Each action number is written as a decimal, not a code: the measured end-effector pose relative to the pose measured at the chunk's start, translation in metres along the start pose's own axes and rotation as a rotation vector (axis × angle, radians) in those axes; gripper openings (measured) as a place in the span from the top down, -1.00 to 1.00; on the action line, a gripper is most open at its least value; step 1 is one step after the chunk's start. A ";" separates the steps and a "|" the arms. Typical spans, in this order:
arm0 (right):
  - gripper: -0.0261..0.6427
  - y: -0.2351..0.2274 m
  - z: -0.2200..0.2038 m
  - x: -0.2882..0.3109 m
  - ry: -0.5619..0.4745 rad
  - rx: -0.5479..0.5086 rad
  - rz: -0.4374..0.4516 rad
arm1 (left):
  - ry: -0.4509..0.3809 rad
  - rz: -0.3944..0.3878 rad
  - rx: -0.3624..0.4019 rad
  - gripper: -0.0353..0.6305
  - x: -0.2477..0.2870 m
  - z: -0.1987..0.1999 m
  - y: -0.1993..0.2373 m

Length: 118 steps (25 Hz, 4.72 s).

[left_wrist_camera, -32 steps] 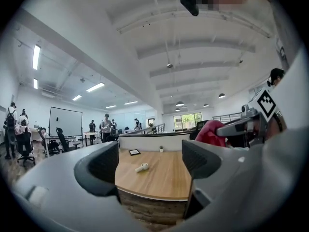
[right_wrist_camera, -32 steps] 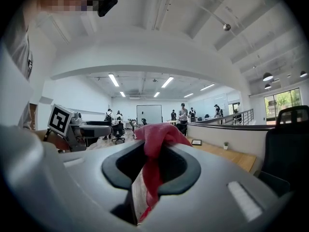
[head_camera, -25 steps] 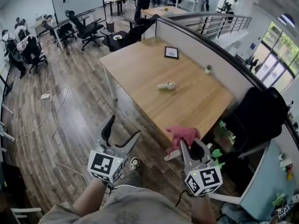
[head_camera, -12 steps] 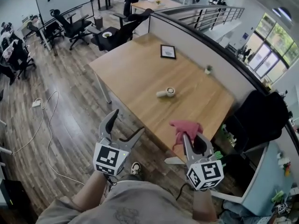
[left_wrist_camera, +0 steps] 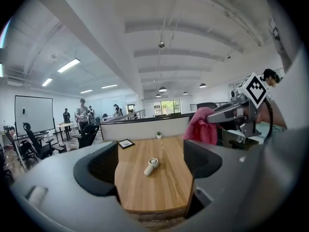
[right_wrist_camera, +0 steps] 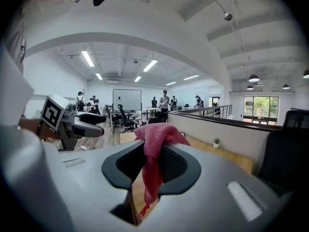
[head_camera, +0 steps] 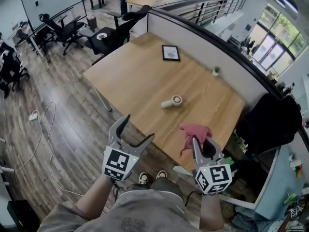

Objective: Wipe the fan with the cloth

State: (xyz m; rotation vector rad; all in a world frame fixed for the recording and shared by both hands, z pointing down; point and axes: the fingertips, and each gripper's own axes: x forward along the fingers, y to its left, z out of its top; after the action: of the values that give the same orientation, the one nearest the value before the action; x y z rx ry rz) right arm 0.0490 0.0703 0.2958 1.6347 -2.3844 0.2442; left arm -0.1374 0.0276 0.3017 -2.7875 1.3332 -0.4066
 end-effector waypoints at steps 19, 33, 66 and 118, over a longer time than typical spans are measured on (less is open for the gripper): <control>0.67 -0.100 -0.071 0.142 0.154 0.112 0.019 | 0.241 -0.147 -0.001 -0.37 0.181 -0.095 0.016; 0.67 -0.148 -0.128 0.243 0.205 0.121 0.101 | 0.433 -0.210 0.056 -0.32 0.285 -0.192 0.015; 0.67 -0.135 -0.205 0.374 0.374 0.091 0.069 | 0.543 -0.513 0.078 0.30 0.361 -0.297 0.006; 0.67 -0.155 -0.228 0.335 0.469 0.124 -0.010 | 0.535 -0.574 0.129 0.31 0.355 -0.298 0.001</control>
State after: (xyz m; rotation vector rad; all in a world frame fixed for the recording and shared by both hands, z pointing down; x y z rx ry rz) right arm 0.1015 -0.2229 0.6117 1.4405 -2.0363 0.7016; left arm 0.0020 -0.2190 0.6688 -3.0127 0.4630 -1.2713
